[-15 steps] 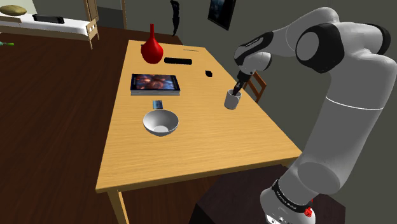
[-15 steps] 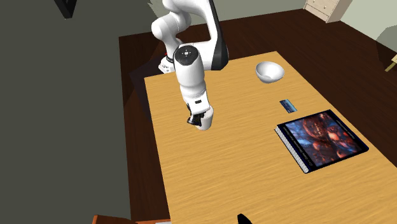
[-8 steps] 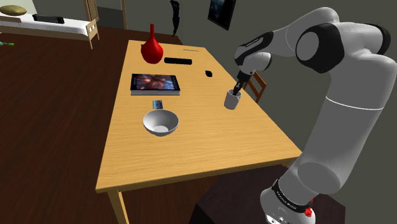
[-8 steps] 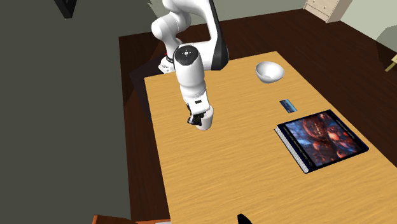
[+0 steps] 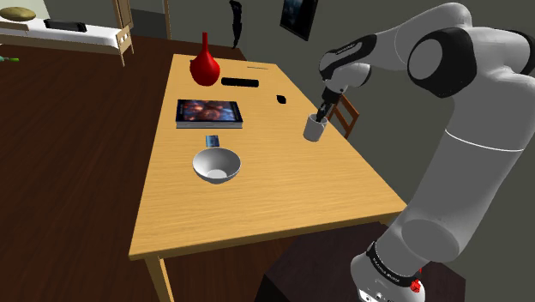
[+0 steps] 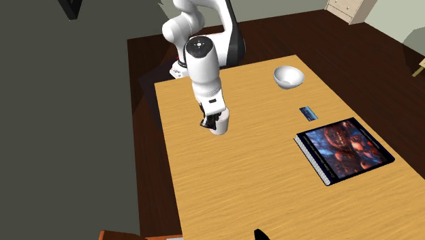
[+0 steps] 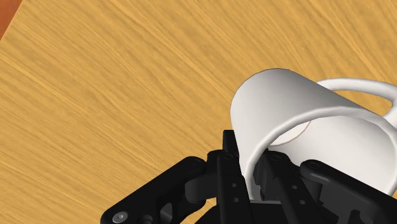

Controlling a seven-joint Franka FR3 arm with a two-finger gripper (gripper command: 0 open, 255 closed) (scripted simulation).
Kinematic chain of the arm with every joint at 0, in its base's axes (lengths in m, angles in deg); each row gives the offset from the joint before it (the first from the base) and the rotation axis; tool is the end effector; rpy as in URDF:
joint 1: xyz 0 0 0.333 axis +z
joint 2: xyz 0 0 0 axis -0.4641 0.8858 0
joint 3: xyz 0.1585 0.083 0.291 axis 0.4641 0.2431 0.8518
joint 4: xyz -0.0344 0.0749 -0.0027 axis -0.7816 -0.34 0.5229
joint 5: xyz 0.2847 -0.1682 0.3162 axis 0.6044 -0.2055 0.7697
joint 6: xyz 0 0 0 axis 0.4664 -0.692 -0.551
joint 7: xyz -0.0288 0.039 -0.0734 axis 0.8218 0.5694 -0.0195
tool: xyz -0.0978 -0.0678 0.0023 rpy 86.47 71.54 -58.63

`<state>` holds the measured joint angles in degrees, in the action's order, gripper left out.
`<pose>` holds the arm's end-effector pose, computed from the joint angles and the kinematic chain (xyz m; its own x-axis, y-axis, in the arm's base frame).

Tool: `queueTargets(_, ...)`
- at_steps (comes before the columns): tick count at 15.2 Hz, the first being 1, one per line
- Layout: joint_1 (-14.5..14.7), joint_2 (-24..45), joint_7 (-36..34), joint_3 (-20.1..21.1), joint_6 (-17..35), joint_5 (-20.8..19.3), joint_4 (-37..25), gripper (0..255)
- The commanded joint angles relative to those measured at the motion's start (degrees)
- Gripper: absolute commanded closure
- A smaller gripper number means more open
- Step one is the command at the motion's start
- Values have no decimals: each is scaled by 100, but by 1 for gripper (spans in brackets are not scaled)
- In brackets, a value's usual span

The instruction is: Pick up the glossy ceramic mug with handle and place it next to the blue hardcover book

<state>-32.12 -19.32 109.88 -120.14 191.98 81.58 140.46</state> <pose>0.5289 -0.3844 0.3588 0.9749 0.1970 0.1037 0.2038 -0.9772 -0.0598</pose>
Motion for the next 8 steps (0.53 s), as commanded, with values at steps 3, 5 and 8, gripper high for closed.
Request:
queueTargets(3, 21, -150, -106, -41, -284, -138, -171, 255)
queueTargets(5, 32, -216, -158, -55, -416, -198, -254, 255)
queueTargets(8, 45, -306, -229, -72, -617, -279, -388, 255)
